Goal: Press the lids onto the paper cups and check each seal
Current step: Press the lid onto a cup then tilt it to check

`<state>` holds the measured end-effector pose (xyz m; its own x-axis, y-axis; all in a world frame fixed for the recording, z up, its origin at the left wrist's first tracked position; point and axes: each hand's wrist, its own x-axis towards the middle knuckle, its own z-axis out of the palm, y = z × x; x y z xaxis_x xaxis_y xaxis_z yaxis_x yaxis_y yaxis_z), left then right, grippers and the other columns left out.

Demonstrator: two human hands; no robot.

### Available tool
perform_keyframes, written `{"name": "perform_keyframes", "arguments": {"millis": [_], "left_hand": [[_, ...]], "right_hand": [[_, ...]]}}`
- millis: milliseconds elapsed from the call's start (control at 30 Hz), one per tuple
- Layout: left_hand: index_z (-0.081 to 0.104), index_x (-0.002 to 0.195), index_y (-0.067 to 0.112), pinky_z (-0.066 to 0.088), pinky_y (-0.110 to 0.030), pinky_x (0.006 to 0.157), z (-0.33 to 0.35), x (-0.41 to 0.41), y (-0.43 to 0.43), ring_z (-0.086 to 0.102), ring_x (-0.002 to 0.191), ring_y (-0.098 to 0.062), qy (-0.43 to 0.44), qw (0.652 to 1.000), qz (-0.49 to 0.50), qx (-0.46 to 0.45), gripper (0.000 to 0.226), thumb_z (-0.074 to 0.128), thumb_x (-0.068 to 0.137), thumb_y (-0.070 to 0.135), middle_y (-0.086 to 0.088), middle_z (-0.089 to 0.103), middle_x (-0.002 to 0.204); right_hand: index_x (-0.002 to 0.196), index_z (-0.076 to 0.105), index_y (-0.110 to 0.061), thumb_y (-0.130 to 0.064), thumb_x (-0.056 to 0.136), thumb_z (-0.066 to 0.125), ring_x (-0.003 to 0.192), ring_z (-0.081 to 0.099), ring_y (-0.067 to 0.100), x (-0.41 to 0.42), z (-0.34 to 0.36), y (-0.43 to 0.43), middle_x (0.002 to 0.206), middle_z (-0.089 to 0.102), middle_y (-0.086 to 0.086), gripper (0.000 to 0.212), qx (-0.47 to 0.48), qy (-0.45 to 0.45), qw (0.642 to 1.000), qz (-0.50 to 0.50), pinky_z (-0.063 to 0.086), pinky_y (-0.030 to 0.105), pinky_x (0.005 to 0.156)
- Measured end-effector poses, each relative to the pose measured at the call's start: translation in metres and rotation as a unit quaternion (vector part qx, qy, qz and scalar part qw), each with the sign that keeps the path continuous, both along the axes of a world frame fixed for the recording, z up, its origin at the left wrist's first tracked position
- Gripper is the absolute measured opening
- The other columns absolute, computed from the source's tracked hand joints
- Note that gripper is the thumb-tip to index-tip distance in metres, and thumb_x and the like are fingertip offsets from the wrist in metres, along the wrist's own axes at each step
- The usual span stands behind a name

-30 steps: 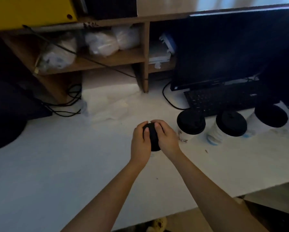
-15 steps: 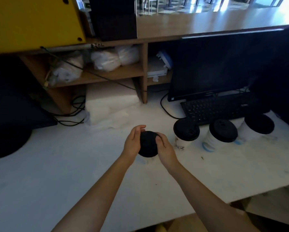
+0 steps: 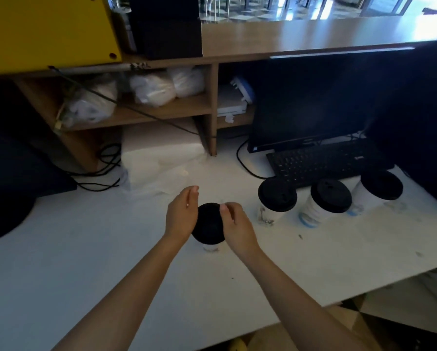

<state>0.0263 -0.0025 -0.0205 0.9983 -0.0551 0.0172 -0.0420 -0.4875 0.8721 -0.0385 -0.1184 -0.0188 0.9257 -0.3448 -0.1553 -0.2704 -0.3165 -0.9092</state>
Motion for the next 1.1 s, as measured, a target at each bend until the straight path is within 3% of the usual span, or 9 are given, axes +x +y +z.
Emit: {"name": "perform_keyframes", "arguments": {"millis": [133, 333, 567, 667, 733, 833, 933, 1000, 1100], "left_hand": [[0.05, 0.131, 0.014, 0.031, -0.019, 0.09, -0.013, -0.021, -0.015, 0.051, 0.118, -0.018, 0.036, 0.998, -0.022, 0.041, 0.04, 0.027, 0.101, 0.029, -0.005, 0.056, 0.131], [0.058, 0.117, 0.012, 0.034, -0.018, 0.08, -0.017, -0.022, -0.017, 0.051, 0.095, -0.011, -0.001, 0.998, -0.029, 0.054, 0.037, 0.026, 0.101, 0.022, -0.009, 0.061, 0.117], [0.057, 0.12, 0.012, 0.04, -0.025, 0.093, -0.014, -0.018, -0.013, 0.054, 0.111, -0.019, 0.011, 0.996, -0.072, 0.049, 0.037, 0.027, 0.101, 0.023, -0.009, 0.059, 0.122], [0.051, 0.13, 0.013, 0.032, -0.023, 0.102, -0.009, -0.011, -0.01, 0.048, 0.123, -0.019, 0.046, 0.991, -0.125, 0.026, 0.038, 0.027, 0.102, 0.023, -0.008, 0.054, 0.132], [0.052, 0.129, 0.012, 0.032, -0.022, 0.101, -0.004, -0.006, -0.009, 0.048, 0.122, -0.02, 0.041, 0.988, -0.147, 0.017, 0.038, 0.028, 0.102, 0.023, -0.009, 0.054, 0.132], [0.056, 0.125, 0.008, 0.034, -0.026, 0.1, 0.001, 0.006, -0.003, 0.049, 0.12, -0.025, -0.031, 0.976, -0.195, 0.091, 0.035, 0.034, 0.101, 0.021, -0.012, 0.058, 0.127], [0.059, 0.121, 0.012, 0.034, -0.03, 0.097, 0.009, 0.014, 0.001, 0.044, 0.12, -0.024, -0.098, 0.95, -0.224, 0.192, 0.034, 0.044, 0.097, 0.03, -0.008, 0.06, 0.122], [0.059, 0.122, 0.015, 0.036, -0.033, 0.094, 0.014, 0.017, 0.001, 0.043, 0.12, -0.023, -0.142, 0.919, -0.244, 0.275, 0.037, 0.046, 0.095, 0.036, -0.007, 0.059, 0.122], [0.056, 0.126, 0.018, 0.032, -0.037, 0.096, 0.02, 0.015, -0.007, 0.04, 0.124, -0.021, -0.158, 0.884, -0.251, 0.36, 0.043, 0.039, 0.096, 0.044, -0.005, 0.056, 0.128]], "right_hand": [[0.105, 0.061, -0.008, -0.024, 0.1, 0.037, 0.09, 0.059, 0.019, 0.021, -0.002, 0.003, 0.101, 0.066, 0.009, 0.03, -0.063, -0.029, 0.994, 0.087, 0.035, 0.019, 0.071], [0.105, 0.063, -0.01, -0.021, 0.098, 0.043, 0.091, 0.06, 0.014, 0.021, -0.012, 0.002, 0.103, 0.067, 0.005, 0.024, -0.024, -0.061, 0.996, 0.068, 0.044, 0.021, 0.082], [0.104, 0.064, -0.011, -0.021, 0.098, 0.043, 0.092, 0.061, 0.014, 0.019, -0.012, 0.005, 0.099, 0.067, 0.002, 0.024, 0.007, -0.068, 0.997, 0.047, 0.046, 0.024, 0.083], [0.103, 0.061, -0.017, -0.023, 0.1, 0.036, 0.091, 0.059, 0.014, 0.013, -0.01, 0.008, 0.1, 0.065, 0.002, 0.025, 0.035, -0.054, 0.998, 0.005, 0.043, 0.024, 0.079], [0.11, 0.057, -0.021, -0.028, 0.102, 0.031, 0.102, 0.057, 0.014, 0.005, -0.011, 0.009, 0.11, 0.061, -0.001, 0.029, 0.07, -0.039, 0.997, -0.002, 0.042, 0.023, 0.086], [0.139, 0.041, -0.023, -0.037, 0.101, 0.025, 0.122, 0.043, 0.002, -0.016, -0.018, 0.01, 0.132, 0.045, -0.013, 0.044, 0.102, -0.038, 0.994, 0.009, 0.034, 0.007, 0.096], [0.142, 0.033, -0.031, -0.04, 0.1, 0.025, 0.124, 0.035, -0.011, -0.035, -0.031, 0.01, 0.135, 0.037, -0.025, 0.044, 0.139, -0.053, 0.989, 0.006, 0.025, -0.009, 0.088], [0.139, 0.033, -0.036, -0.032, 0.101, 0.028, 0.123, 0.036, -0.013, -0.047, -0.041, 0.007, 0.133, 0.038, -0.029, 0.038, 0.139, -0.052, 0.989, 0.015, 0.025, -0.007, 0.091], [0.14, 0.032, -0.028, -0.01, 0.1, 0.037, 0.129, 0.041, 0.005, -0.057, -0.058, -0.003, 0.139, 0.041, -0.016, 0.045, 0.121, -0.02, 0.99, 0.075, 0.031, 0.01, 0.101]]}}
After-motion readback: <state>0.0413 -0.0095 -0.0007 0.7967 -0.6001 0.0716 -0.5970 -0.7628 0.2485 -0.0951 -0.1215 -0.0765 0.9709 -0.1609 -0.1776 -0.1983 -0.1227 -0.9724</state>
